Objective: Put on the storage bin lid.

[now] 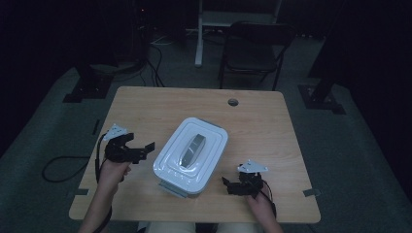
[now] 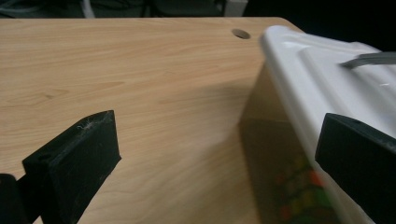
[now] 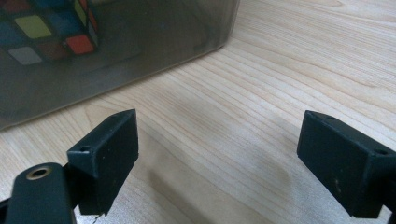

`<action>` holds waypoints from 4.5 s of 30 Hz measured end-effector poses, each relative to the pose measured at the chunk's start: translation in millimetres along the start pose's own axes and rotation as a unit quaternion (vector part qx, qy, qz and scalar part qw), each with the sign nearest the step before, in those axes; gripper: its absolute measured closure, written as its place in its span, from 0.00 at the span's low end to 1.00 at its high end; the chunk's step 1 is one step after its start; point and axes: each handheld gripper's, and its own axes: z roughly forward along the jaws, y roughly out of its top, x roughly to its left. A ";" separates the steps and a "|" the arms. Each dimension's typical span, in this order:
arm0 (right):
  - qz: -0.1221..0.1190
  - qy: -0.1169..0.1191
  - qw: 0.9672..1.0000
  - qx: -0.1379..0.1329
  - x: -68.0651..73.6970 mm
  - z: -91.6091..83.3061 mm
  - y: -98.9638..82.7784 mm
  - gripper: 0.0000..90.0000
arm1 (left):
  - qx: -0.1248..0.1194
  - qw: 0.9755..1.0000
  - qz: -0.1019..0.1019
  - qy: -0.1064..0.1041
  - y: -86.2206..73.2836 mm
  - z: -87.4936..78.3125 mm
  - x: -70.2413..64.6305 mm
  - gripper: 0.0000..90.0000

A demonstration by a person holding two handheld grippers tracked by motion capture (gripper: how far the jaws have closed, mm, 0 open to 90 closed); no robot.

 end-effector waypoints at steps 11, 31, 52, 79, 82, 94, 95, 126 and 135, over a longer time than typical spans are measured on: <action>0.005 -0.002 1.000 -0.004 -1.6 -0.9 1.0 0.14 | 0.017 0.999 0.005 0.034 -33.1 30.0 16.6 0.01; 0.048 -0.042 0.998 -0.018 -4.4 -0.8 11.4 0.14 | 0.060 0.998 0.016 0.021 -53.4 67.3 -3.9 0.01; 0.031 -0.013 0.999 -0.035 -2.8 3.9 26.8 0.14 | 0.075 0.997 0.031 0.007 -61.2 66.8 -35.1 0.01; 0.073 -0.026 0.996 -0.041 -47.1 -10.6 6.8 0.15 | 0.101 0.992 0.073 -0.026 -55.6 86.0 -84.9 0.01; 0.072 -0.031 0.996 -0.038 -47.6 -12.6 4.8 0.15 | 0.101 0.992 0.077 -0.024 -54.3 89.1 -87.0 0.01; 0.086 -0.051 0.994 -0.036 -55.7 -23.1 -4.9 0.16 | 0.110 0.990 0.087 -0.023 -41.9 110.7 -94.4 0.01; 0.085 -0.051 0.994 -0.036 -56.2 -23.3 -5.3 0.15 | 0.109 0.990 0.086 -0.025 -41.6 111.2 -93.7 0.01; 0.110 -0.129 0.985 -0.018 -89.1 -63.2 -39.3 0.14 | 0.109 0.993 0.052 0.018 -57.3 79.7 -38.4 0.01; 0.118 -0.167 0.979 -0.007 -98.6 -69.5 -51.3 0.14 | 0.099 0.994 0.021 0.040 -63.5 57.0 -13.8 0.01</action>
